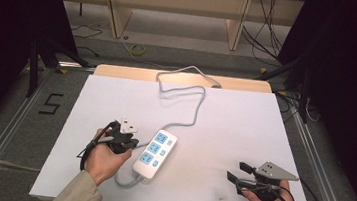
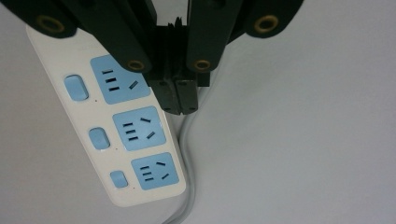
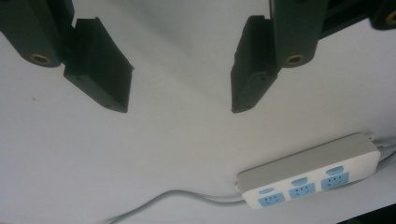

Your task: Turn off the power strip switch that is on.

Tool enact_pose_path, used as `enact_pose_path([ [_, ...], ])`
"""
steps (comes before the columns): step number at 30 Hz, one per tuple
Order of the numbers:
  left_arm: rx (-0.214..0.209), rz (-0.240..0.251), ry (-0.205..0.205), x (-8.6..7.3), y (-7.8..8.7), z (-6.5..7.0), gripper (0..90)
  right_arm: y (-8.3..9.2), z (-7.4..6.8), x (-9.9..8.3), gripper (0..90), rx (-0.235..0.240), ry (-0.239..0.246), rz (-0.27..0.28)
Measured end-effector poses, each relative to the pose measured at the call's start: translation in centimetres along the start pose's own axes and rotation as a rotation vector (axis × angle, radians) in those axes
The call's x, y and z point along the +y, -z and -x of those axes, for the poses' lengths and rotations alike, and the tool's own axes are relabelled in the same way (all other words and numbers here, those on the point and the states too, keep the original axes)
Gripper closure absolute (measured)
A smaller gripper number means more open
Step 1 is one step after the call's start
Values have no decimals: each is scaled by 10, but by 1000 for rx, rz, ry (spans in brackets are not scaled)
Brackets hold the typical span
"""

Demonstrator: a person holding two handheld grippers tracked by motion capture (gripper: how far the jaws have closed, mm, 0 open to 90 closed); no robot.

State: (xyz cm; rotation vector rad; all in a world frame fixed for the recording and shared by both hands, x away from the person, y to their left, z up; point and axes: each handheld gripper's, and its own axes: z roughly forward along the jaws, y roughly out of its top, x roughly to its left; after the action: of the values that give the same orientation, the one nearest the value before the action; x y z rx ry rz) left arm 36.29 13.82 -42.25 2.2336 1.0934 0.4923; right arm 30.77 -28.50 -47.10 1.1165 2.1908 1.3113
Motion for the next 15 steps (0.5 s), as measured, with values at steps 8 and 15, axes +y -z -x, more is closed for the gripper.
enact_pose_path([
  [8,-10,-3,-6,5,-5,3,898,0,0,0,392,-1,0,0],
  [15,-16,-1,-10,10,-8,6,898,0,0,0,392,0,1,0],
])
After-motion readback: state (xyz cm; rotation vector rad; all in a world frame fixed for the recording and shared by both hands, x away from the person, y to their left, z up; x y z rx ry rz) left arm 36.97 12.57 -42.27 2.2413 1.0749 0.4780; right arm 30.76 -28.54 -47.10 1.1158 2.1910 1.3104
